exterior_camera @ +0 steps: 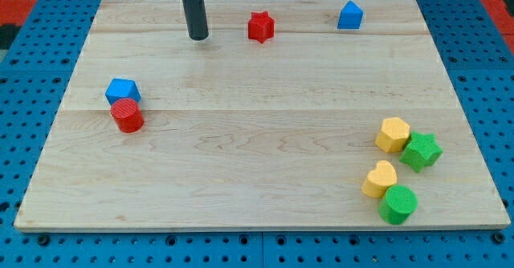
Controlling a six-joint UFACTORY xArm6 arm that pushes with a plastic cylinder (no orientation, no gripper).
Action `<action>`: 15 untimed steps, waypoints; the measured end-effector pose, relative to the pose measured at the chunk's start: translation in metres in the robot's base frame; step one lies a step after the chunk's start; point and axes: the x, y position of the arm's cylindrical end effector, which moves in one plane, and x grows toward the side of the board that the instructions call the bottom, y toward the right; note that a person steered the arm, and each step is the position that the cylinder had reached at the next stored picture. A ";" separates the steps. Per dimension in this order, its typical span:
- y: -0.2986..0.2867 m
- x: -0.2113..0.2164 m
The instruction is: Move red circle blue cube towards bottom left
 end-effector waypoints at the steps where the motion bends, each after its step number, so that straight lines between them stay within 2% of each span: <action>1: 0.095 -0.004; 2: 0.144 -0.004; 4: 0.000 0.105; 5: 0.009 0.140; 6: -0.060 0.171; 7: -0.100 0.206; 8: -0.062 0.195; 9: -0.044 0.140; 10: -0.069 0.101; 11: -0.122 0.126; 12: -0.113 0.161; 13: -0.070 0.160; 15: 0.179 0.137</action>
